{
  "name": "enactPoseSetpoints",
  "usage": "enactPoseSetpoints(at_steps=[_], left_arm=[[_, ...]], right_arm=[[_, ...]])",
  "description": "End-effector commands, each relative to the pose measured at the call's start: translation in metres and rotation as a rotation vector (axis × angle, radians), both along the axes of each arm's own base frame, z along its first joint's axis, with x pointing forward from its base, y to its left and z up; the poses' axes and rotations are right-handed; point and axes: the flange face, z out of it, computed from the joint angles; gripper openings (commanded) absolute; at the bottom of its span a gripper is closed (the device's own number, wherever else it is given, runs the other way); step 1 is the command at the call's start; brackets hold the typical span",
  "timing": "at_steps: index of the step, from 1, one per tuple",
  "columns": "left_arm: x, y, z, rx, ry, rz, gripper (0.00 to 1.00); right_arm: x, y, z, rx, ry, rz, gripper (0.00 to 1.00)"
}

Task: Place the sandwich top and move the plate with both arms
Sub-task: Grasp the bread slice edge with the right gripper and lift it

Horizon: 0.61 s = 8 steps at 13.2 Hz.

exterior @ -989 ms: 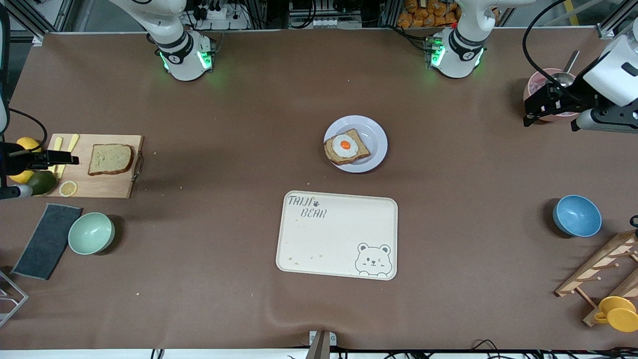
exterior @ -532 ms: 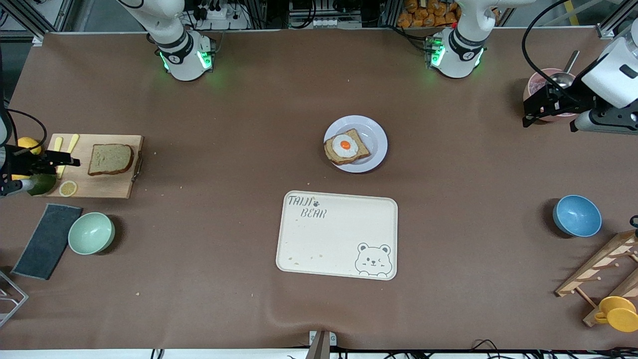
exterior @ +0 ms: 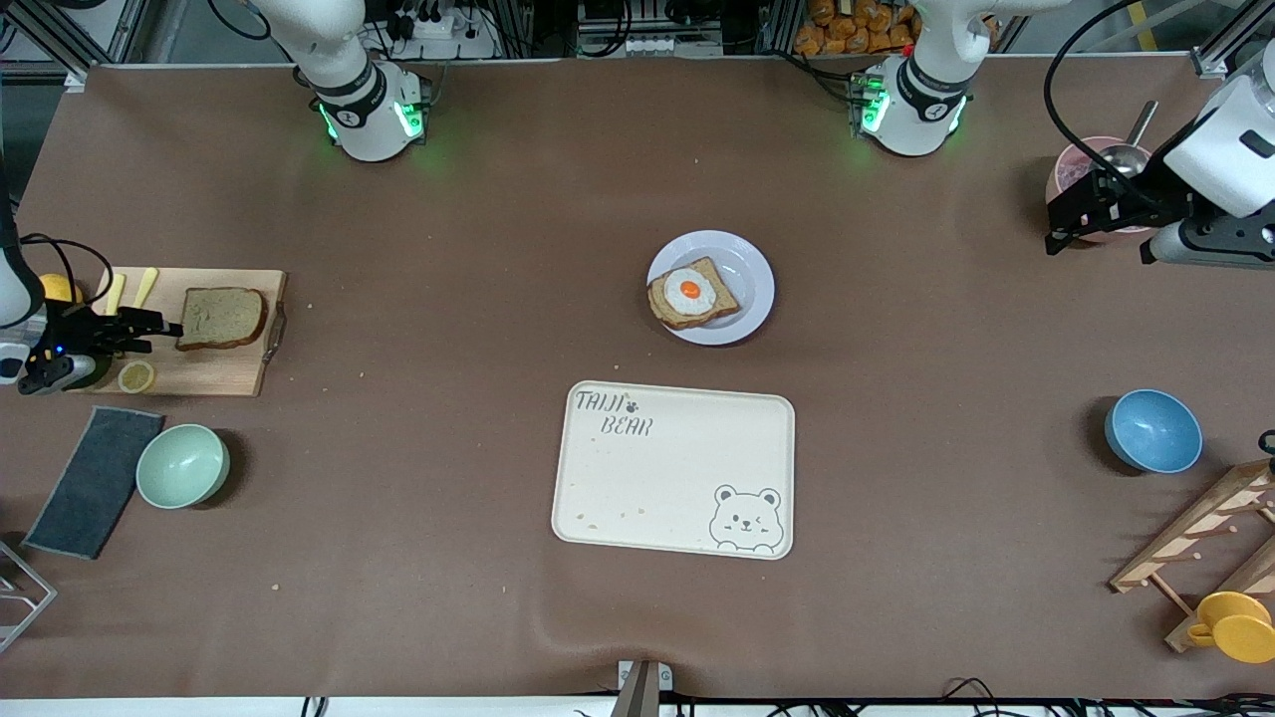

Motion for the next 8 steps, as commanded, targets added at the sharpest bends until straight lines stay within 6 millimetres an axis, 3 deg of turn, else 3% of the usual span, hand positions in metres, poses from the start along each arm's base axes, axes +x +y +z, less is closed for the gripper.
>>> enactPoseSetpoints(at_steps=[1, 3, 5, 6, 8], left_arm=[[0.000, -0.002, 0.001, 0.008, 0.004, 0.010, 1.00], [0.000, 0.001, 0.001, 0.008, 0.006, 0.015, 1.00], [0.000, -0.001, 0.001, 0.008, 0.006, 0.012, 1.00], [0.000, -0.002, -0.001, 0.008, 0.009, 0.010, 1.00], [0.000, -0.003, 0.000, 0.008, 0.007, 0.009, 1.00]], right_arm=[[-0.018, -0.005, -0.011, 0.047, -0.001, -0.032, 0.69], [-0.020, -0.007, -0.013, 0.048, 0.001, -0.037, 0.68], [-0.028, -0.013, -0.026, 0.062, 0.016, -0.058, 0.61], [-0.030, -0.014, -0.032, 0.071, 0.021, -0.067, 0.54], [-0.029, -0.013, -0.031, 0.071, 0.017, -0.069, 0.29]])
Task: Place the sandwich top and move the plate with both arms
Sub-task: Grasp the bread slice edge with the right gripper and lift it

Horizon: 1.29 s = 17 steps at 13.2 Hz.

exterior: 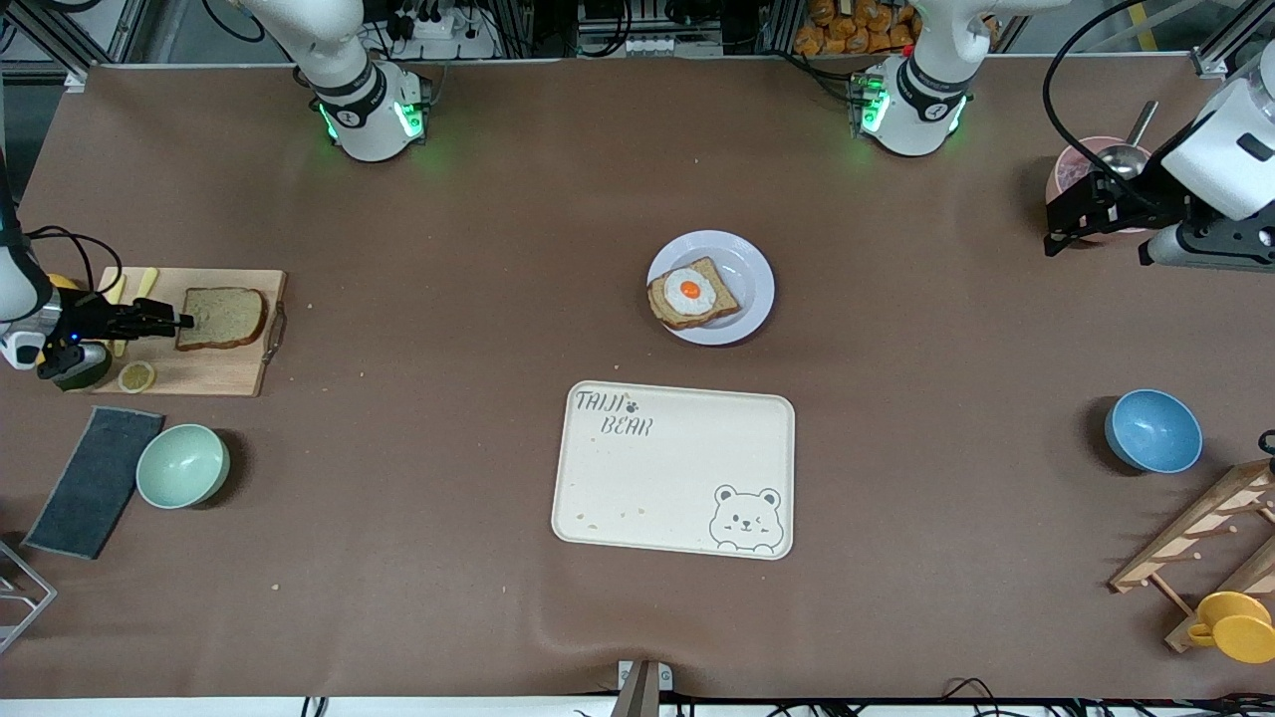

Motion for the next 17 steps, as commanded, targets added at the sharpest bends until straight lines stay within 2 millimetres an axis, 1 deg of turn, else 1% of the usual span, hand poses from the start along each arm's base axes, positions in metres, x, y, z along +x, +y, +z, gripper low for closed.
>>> enactPoseSetpoints(at_steps=[1, 3, 5, 8, 9, 10, 11, 13, 15, 16, 17], left_arm=[[-0.001, -0.002, 0.002, 0.008, 0.004, 0.009, 1.00], [-0.001, -0.001, 0.002, 0.008, 0.004, 0.011, 1.00], [-0.001, -0.001, 0.002, 0.008, 0.004, 0.011, 1.00], [-0.001, -0.001, 0.002, 0.008, 0.004, 0.011, 1.00], [-0.002, -0.001, 0.003, 0.008, 0.002, 0.012, 1.00], [-0.002, -0.001, 0.003, 0.008, 0.002, 0.012, 1.00], [-0.002, -0.001, 0.003, 0.008, 0.002, 0.012, 1.00], [-0.001, -0.001, 0.002, 0.008, 0.004, 0.012, 1.00], [-0.001, -0.001, 0.002, 0.008, 0.004, 0.011, 1.00], [-0.001, -0.001, 0.002, 0.008, 0.004, 0.012, 1.00], [-0.001, 0.000, 0.002, 0.008, 0.004, 0.014, 1.00]], right_arm=[[-0.002, -0.003, -0.003, 0.022, -0.025, -0.014, 0.19], [-0.001, -0.004, -0.002, 0.018, -0.029, -0.013, 0.01], [-0.001, -0.003, -0.002, 0.026, -0.050, 0.027, 0.00], [0.007, 0.004, 0.010, 0.043, -0.055, 0.064, 0.00], [0.016, 0.010, 0.022, 0.059, -0.044, 0.081, 0.00], [0.027, 0.021, 0.035, 0.088, -0.018, 0.112, 0.00], [0.034, 0.026, 0.048, 0.115, 0.012, 0.126, 0.00], [0.047, 0.037, 0.071, 0.121, 0.070, 0.094, 0.00], [0.059, 0.063, 0.088, 0.127, 0.117, 0.094, 0.00], [0.068, 0.084, 0.094, 0.125, 0.130, 0.103, 0.00], [0.078, 0.111, 0.107, 0.125, 0.146, 0.107, 0.00]])
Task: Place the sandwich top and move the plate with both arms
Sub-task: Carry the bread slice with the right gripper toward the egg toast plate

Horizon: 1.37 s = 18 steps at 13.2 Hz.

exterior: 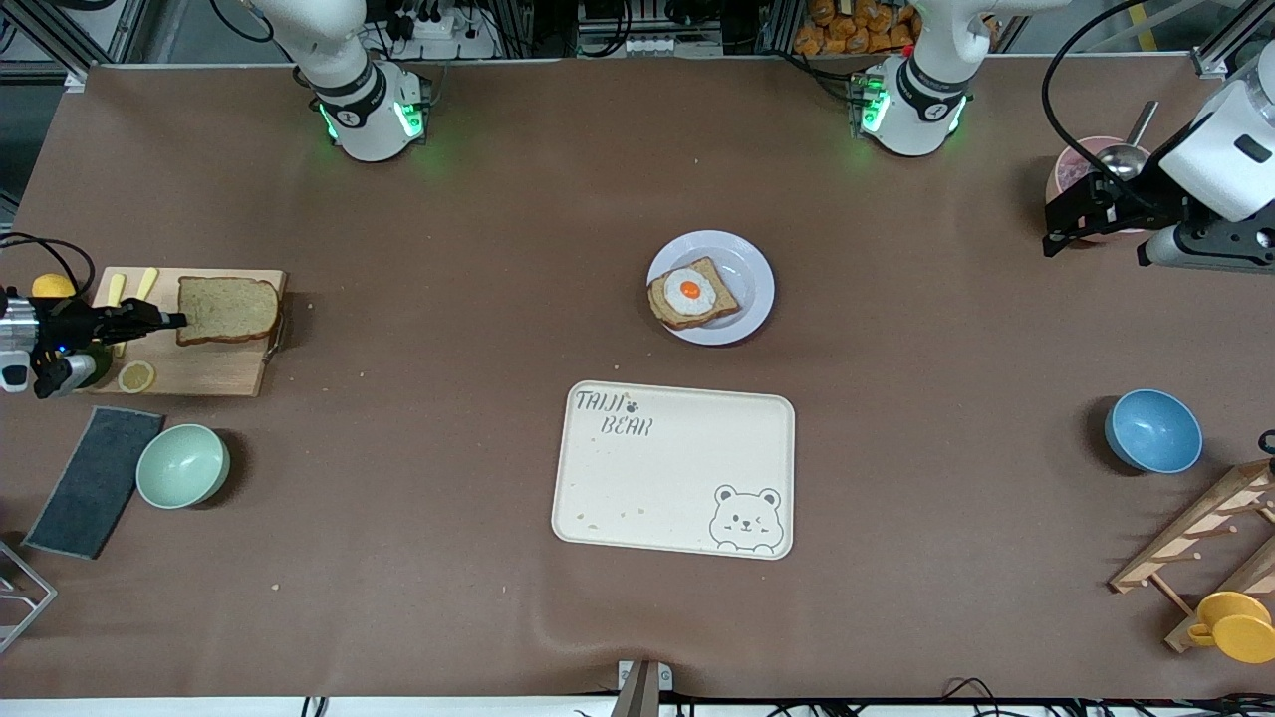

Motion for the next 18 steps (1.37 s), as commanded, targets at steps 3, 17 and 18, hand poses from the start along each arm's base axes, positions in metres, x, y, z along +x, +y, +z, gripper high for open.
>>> enactPoseSetpoints(at_steps=[3, 17, 18], left_arm=[[-0.001, 0.002, 0.002, 0.008, 0.003, 0.016, 1.00], [0.000, 0.002, 0.002, 0.008, 0.003, 0.018, 1.00], [0.000, 0.002, 0.002, 0.008, 0.003, 0.018, 1.00]], right_arm=[[0.038, 0.123, 0.066, -0.044, 0.095, -0.065, 0.00], [0.095, 0.458, 0.090, -0.076, 0.043, -0.416, 0.00], [0.093, 0.473, 0.088, -0.084, 0.041, -0.422, 0.00]])
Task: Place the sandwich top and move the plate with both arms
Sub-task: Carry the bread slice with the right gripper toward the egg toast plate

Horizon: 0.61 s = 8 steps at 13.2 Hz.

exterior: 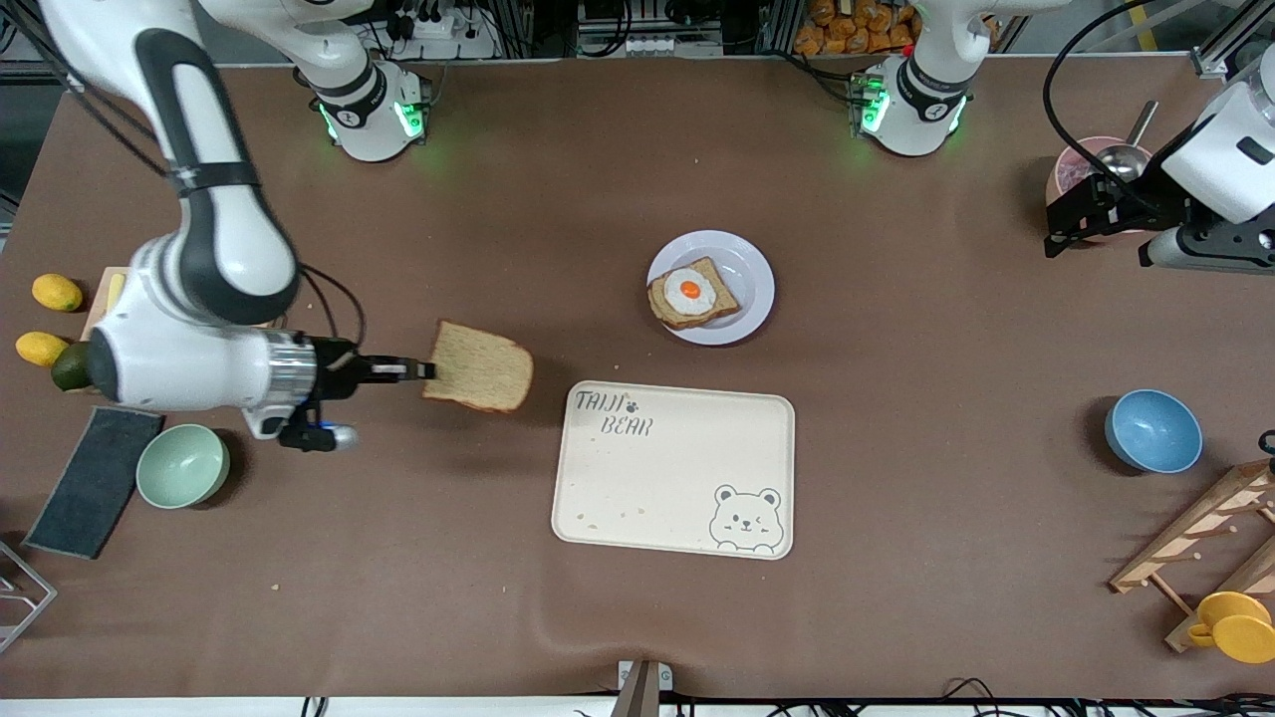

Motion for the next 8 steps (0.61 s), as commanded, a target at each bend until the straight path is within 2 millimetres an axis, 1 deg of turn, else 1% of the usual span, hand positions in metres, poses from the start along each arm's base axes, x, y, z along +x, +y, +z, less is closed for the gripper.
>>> enactPoseSetpoints(at_steps=[1, 2, 3, 4, 6, 7, 8], left_arm=[[-0.001, 0.001, 0.002, 0.008, 0.002, 0.014, 1.00], [-0.001, 0.001, 0.002, 0.008, 0.003, 0.014, 1.00], [-0.001, 0.001, 0.002, 0.008, 0.003, 0.014, 1.00], [0.000, 0.000, 0.001, 0.008, 0.005, 0.014, 1.00], [-0.001, 0.001, 0.002, 0.008, 0.003, 0.014, 1.00], [0.000, 0.000, 0.001, 0.008, 0.005, 0.014, 1.00], [-0.001, 0.001, 0.002, 0.008, 0.003, 0.014, 1.00]], right_arm=[[-0.005, 0.026, -0.005, -0.001, 0.016, -0.038, 0.00], [-0.018, 0.039, -0.011, -0.011, 0.043, -0.028, 0.00], [-0.033, 0.066, -0.010, -0.024, 0.065, -0.026, 0.00], [-0.043, 0.089, -0.008, -0.040, 0.087, -0.047, 0.00], [-0.076, 0.158, -0.013, -0.077, 0.099, -0.057, 0.00], [-0.096, 0.189, -0.021, -0.102, 0.108, -0.079, 0.00], [-0.117, 0.213, -0.028, -0.118, 0.109, -0.076, 0.00]])
